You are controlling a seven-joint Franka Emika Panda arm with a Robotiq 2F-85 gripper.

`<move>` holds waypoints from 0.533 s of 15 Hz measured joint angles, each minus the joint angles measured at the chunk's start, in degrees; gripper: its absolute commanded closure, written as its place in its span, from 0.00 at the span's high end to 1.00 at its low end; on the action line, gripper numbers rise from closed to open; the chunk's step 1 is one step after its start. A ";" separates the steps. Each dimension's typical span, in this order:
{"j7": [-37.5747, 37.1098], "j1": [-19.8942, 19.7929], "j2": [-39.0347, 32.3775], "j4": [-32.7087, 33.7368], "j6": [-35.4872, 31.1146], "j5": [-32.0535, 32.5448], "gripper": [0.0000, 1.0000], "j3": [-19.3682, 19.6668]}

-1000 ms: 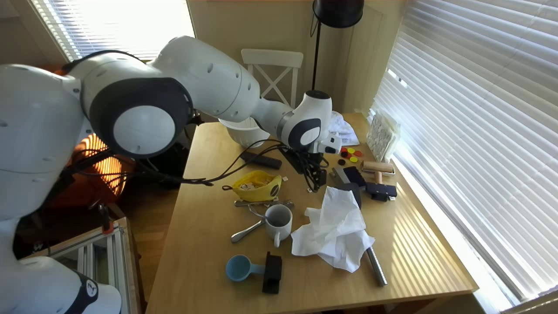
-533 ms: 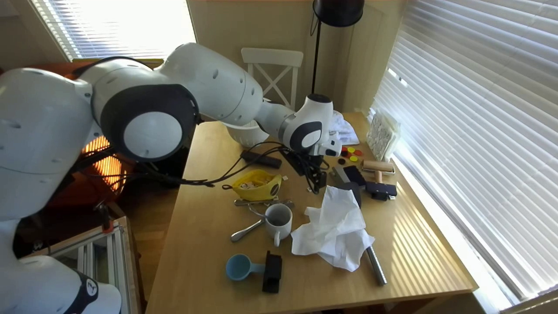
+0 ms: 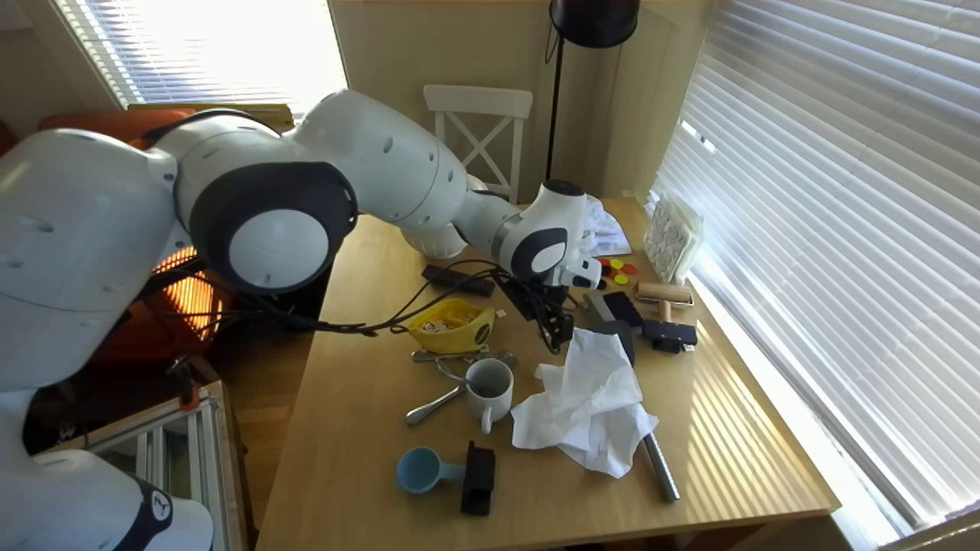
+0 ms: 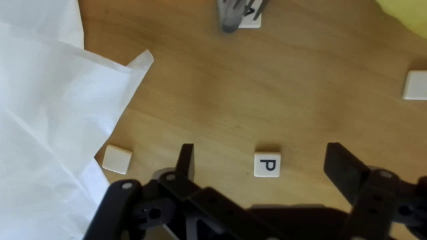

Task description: Put one tile in the banana bag.

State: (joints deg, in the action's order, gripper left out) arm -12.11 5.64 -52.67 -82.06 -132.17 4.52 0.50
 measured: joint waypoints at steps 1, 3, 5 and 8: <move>0.10 -0.10 -0.28 0.05 -0.33 -0.07 1.00 -0.02; 0.24 -0.21 -0.88 0.35 -0.97 -0.27 1.00 -0.04; 0.38 -0.21 -1.21 0.56 -1.77 -0.46 0.91 -0.11; 0.51 -0.19 -1.30 0.61 -2.67 -0.54 0.74 -0.25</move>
State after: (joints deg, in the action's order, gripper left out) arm -11.60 5.45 -53.98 -81.46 -134.84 3.99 0.25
